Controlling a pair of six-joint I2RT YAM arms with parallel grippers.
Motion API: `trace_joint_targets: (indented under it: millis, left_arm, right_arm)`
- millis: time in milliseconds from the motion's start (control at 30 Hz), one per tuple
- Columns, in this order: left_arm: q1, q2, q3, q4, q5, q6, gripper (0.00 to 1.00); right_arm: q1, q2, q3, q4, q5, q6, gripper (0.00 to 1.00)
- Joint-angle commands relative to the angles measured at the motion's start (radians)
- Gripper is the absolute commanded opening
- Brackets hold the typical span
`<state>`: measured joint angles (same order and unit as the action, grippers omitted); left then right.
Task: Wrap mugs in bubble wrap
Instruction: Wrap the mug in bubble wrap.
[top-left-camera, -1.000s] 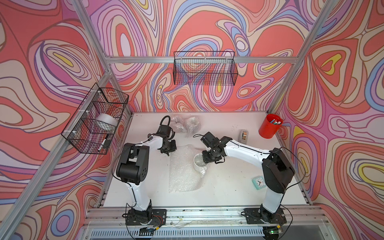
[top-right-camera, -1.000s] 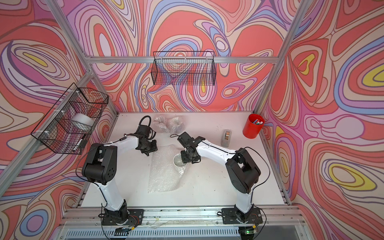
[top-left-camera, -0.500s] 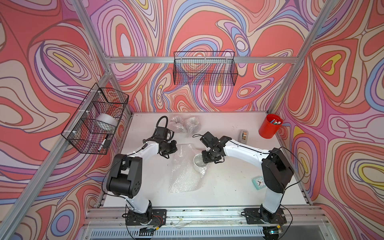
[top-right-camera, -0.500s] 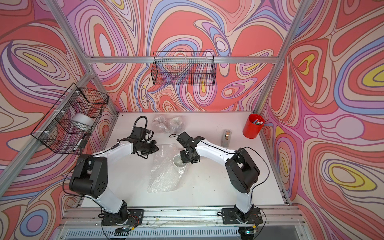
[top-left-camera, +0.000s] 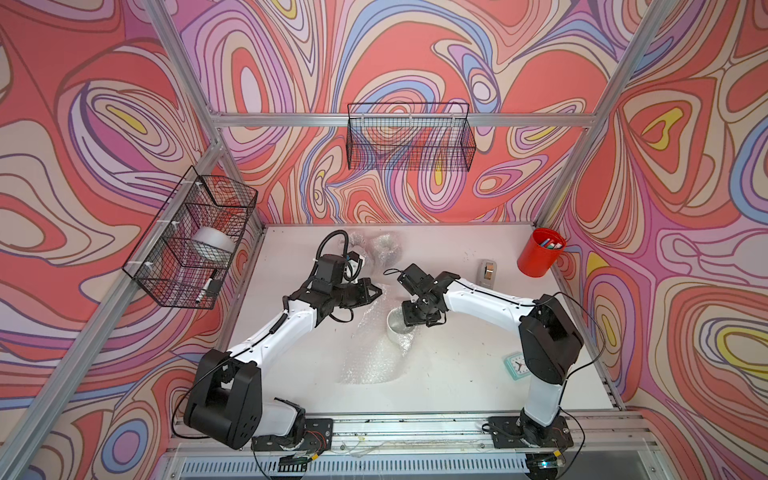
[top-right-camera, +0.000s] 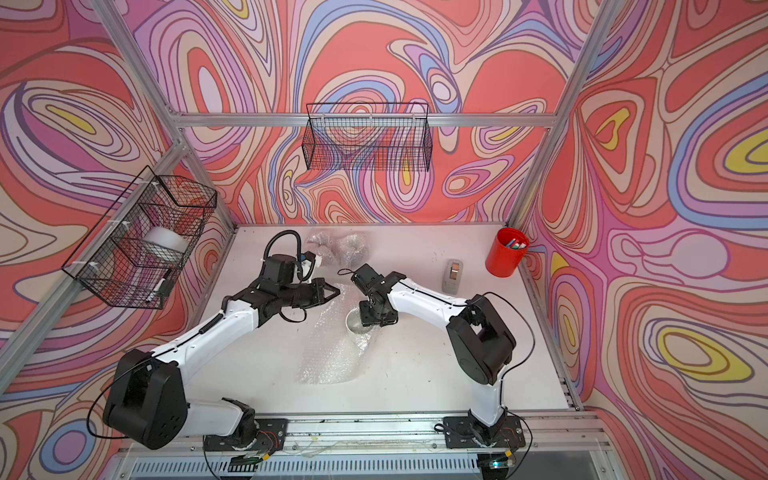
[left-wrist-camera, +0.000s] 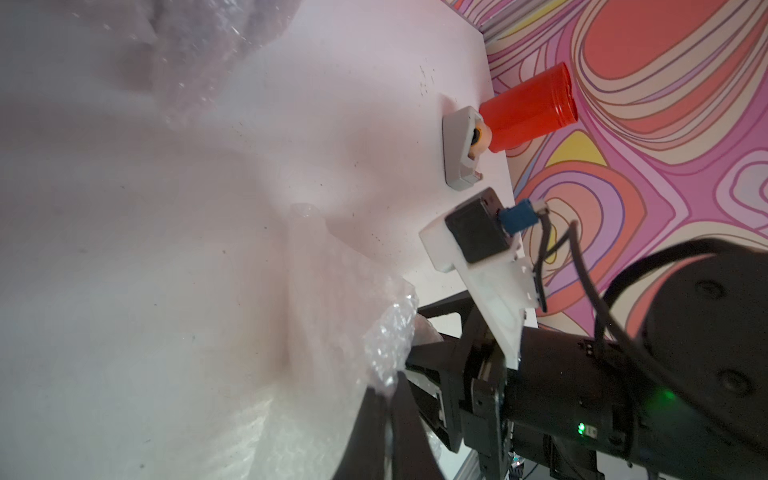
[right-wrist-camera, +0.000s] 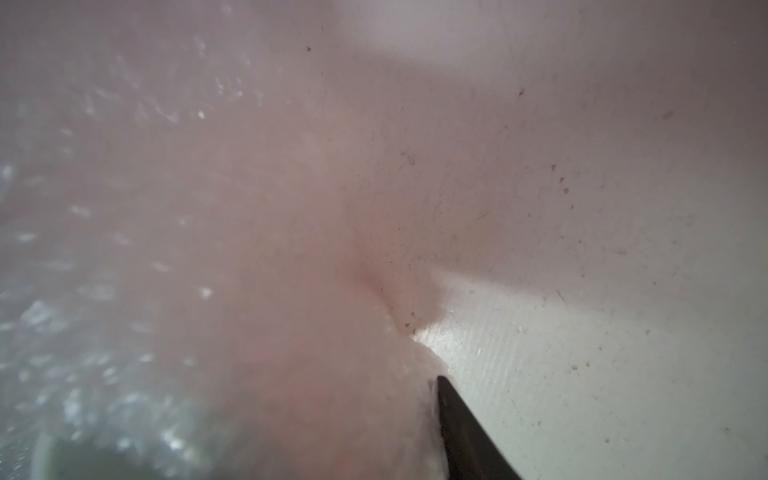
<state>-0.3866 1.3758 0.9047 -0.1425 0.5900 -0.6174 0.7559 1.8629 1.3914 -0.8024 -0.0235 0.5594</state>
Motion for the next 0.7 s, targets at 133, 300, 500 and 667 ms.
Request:
trace_joint_targets:
  millis: [133, 300, 500, 667]
  left_arm:
    - [-0.148, 0.0, -0.091, 0.088, -0.048, -0.085, 0.04]
    - [-0.191, 0.034, -0.138, 0.09, -0.111, -0.087, 0.02]
    - [-0.191, 0.103, -0.103, 0.038, -0.107, -0.039, 0.02]
    - [-0.193, 0.144, -0.041, -0.032, -0.101, 0.012, 0.03]
  right_arm:
    - [0.007, -0.001, 0.01, 0.038, -0.03, 0.046, 0.51]
    - [0.007, -0.022, 0.025, 0.036, -0.036, 0.053, 0.51]
    - [0.006, -0.085, 0.062, -0.017, 0.023, 0.028, 0.52]
    - [0.002, -0.14, 0.089, -0.07, 0.103, -0.006, 0.6]
